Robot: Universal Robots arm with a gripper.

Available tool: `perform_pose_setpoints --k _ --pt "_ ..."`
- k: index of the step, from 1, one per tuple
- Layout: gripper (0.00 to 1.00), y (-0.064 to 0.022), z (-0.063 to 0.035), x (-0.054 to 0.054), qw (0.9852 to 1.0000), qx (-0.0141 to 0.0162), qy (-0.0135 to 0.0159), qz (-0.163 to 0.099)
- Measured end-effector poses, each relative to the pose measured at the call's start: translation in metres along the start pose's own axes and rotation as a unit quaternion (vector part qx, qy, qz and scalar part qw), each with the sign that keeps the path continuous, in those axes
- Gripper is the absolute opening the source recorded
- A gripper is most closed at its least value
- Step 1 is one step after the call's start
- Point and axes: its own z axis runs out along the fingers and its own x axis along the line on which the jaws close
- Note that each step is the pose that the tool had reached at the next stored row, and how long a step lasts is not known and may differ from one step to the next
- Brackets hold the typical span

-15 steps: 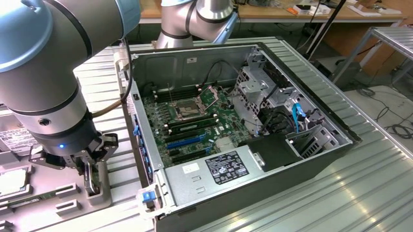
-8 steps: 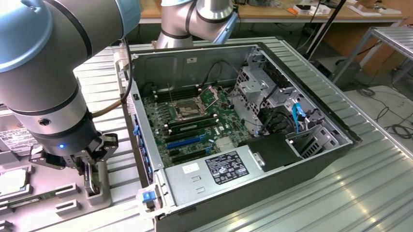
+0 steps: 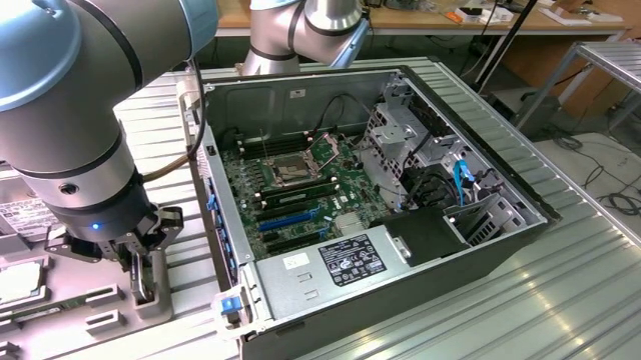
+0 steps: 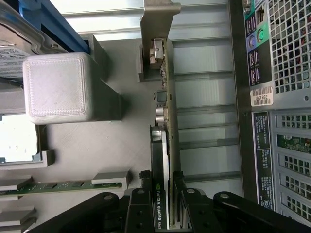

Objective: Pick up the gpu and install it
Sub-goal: 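Pick up the gpu and move the gpu toward the slot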

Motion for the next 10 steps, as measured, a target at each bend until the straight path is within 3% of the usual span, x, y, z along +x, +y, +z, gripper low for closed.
perform_pose_setpoints --k 10 --pt "0.27 0.0005 -0.0099 -0.0003 1.0 -0.0018 0.0001 0.0"
